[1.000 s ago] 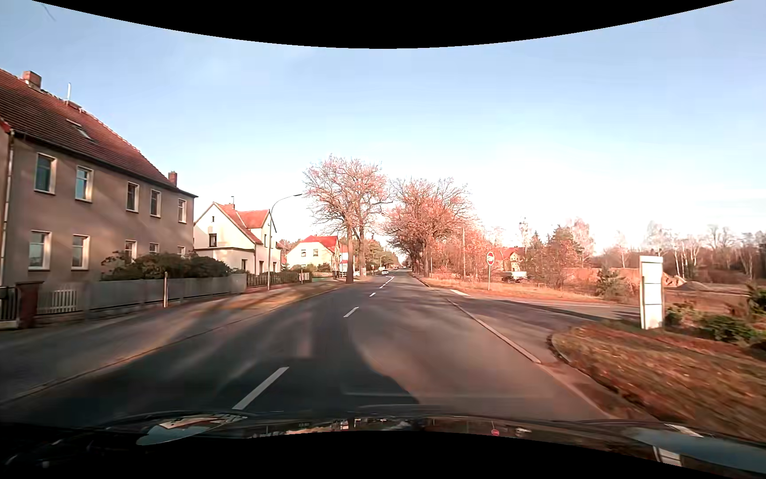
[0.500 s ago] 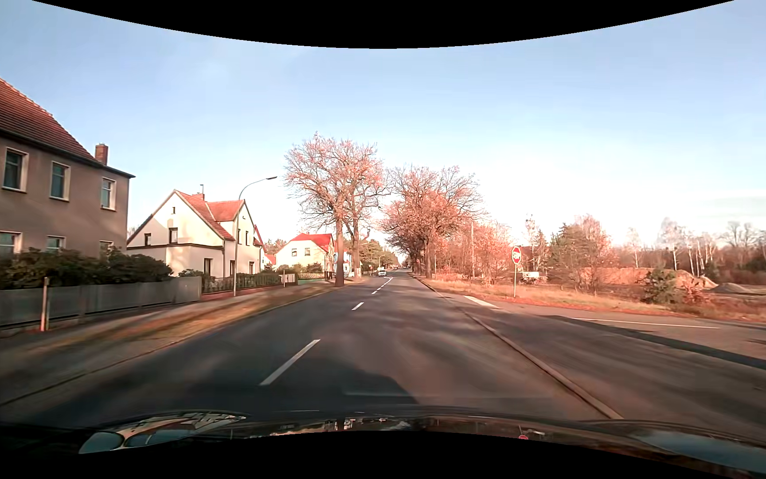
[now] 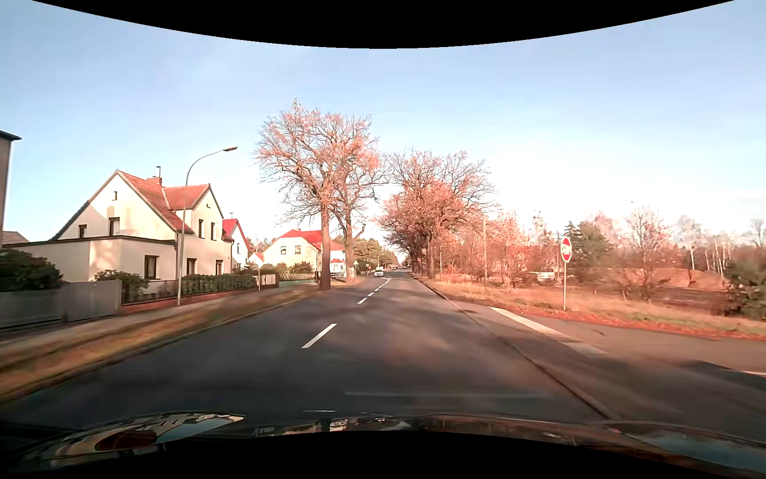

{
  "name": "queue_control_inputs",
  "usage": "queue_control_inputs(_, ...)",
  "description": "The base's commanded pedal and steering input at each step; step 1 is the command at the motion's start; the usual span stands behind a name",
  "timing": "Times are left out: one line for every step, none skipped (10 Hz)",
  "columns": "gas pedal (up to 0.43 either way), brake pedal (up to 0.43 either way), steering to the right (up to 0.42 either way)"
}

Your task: Follow the waypoints while adhering to traffic rules and regulations

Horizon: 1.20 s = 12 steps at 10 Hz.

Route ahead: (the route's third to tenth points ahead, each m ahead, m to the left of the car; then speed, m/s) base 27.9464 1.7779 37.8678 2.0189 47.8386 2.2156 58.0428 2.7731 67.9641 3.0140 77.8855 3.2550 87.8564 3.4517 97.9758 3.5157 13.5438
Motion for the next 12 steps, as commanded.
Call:
queue_control_inputs(0.138, 0.000, -0.002)
queue_control_inputs(0.138, 0.000, -0.002)
queue_control_inputs(0.138, 0.000, -0.002)
queue_control_inputs(0.138, 0.000, -0.002)
queue_control_inputs(0.138, 0.000, -0.002)
queue_control_inputs(0.138, 0.000, -0.002)
queue_control_inputs(0.138, 0.000, -0.002)
queue_control_inputs(0.138, 0.000, -0.002)
queue_control_inputs(0.138, 0.000, -0.002)
queue_control_inputs(0.138, 0.000, -0.002)
queue_control_inputs(0.138, 0.000, -0.002)
queue_control_inputs(0.138, 0.000, -0.002)
